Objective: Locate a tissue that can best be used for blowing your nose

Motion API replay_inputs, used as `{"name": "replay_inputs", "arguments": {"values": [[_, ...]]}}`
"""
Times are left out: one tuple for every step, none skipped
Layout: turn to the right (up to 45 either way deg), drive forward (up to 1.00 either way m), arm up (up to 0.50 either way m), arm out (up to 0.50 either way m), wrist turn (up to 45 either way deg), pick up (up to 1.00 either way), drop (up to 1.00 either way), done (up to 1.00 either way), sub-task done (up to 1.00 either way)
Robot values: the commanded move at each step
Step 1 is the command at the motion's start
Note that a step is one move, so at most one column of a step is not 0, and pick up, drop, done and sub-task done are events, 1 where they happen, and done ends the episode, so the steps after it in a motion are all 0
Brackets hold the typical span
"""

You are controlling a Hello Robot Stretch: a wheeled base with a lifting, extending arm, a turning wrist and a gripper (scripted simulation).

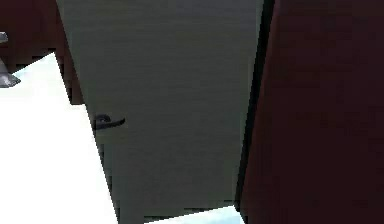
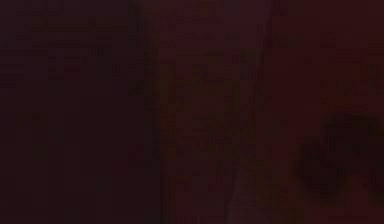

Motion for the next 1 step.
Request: {"name": "replay_inputs", "arguments": {"values": [[-45.0,0.0,0.0,0.0,0.0,0.0,0.0,0.0,0.0]]}}
